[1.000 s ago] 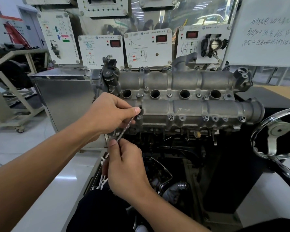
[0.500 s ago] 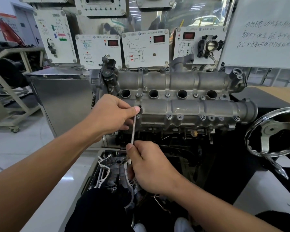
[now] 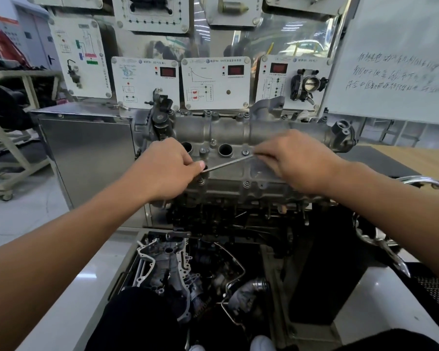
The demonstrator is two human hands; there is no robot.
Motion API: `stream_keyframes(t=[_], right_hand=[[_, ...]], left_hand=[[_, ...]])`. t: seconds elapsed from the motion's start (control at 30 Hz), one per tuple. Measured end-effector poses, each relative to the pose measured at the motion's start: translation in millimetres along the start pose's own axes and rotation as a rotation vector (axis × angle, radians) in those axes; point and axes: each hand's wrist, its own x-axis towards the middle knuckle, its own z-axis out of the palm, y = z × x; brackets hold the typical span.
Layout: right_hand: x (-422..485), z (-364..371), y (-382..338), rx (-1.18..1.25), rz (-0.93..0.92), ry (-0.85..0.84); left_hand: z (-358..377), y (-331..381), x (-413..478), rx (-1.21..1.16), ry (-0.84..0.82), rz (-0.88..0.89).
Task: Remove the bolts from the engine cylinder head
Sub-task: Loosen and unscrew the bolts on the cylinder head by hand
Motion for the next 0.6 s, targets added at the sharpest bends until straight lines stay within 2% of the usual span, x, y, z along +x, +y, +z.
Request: stream_keyframes(t=[0.1, 0.17, 0.27, 0.43, 0.6], right_hand=[[26.9, 1.5, 1.4, -0.051, -0.054, 0.067], [43.9, 3.8, -1.7, -0.063, -0.068, 0.103], [68.4, 10.1, -13.2, 0.060, -0.022, 0.129], [103.4, 21.6, -39.0, 0.496, 0.175, 0.188], [117.0, 21.9, -59.3, 0.817, 0.224, 0.170]], left_hand=[[-7.6, 2.5, -0.9, 0.093, 0.121, 0.210], [-7.4, 4.7, -0.6, 0.107, 0.041, 0.295], [2.5, 2.6, 3.9, 0.118, -0.008, 0.258], [11.2, -7.8, 4.0, -0.097, 0.016, 0.121], [13.2, -10.2, -1.2, -0.356, -0.024, -0.016]])
